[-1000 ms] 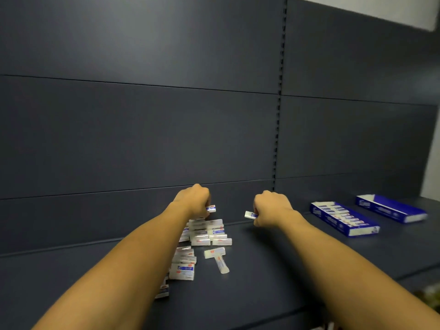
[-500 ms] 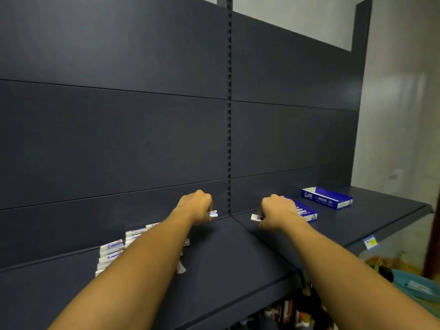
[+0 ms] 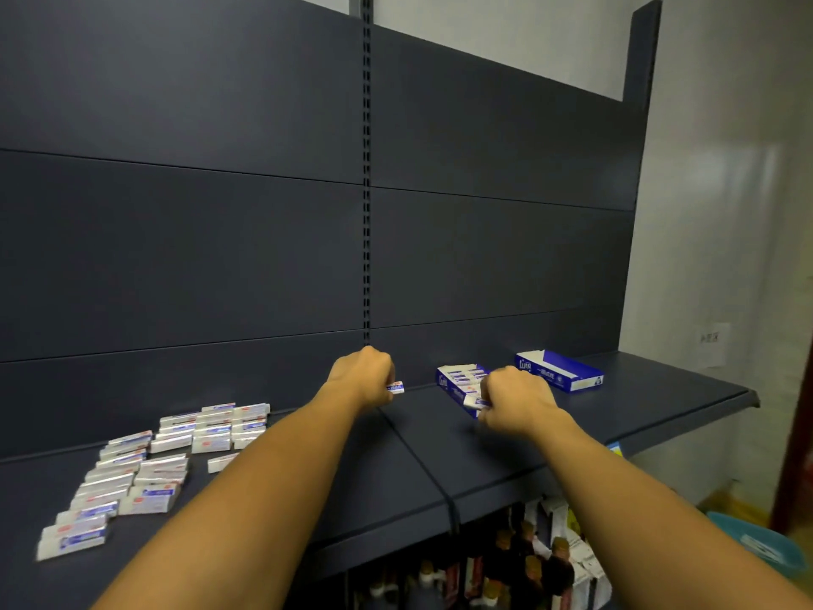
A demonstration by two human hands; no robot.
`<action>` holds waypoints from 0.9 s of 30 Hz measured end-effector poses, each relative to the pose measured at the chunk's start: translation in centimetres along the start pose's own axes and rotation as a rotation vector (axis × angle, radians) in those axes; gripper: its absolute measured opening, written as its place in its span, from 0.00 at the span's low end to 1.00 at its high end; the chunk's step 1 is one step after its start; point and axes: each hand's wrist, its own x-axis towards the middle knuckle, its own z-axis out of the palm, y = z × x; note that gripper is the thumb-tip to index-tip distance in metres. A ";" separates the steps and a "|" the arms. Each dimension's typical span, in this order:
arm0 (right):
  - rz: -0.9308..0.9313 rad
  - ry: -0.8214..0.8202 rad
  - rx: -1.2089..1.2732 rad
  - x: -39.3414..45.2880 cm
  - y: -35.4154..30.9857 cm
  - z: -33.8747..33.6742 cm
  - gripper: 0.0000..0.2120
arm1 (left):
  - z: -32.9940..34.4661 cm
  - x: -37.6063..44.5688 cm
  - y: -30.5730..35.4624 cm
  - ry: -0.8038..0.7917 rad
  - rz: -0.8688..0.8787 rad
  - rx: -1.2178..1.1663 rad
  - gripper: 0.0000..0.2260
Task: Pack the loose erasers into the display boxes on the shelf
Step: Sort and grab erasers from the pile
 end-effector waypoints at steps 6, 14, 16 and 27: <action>-0.022 -0.029 0.032 0.0 5.1 1.2 0.17 | 0.8 1.8 4.2 0.007 -0.018 0.001 0.06; -0.032 0.007 0.044 2.8 8.9 2.0 0.17 | 1.6 6.3 7.7 0.013 -0.008 0.016 0.06; -0.047 0.005 0.061 4.0 9.4 2.3 0.17 | 1.9 8.0 8.3 0.020 0.002 0.013 0.07; -0.101 0.020 0.043 13.7 13.3 3.8 0.12 | 4.9 17.6 8.7 0.034 -0.012 -0.006 0.07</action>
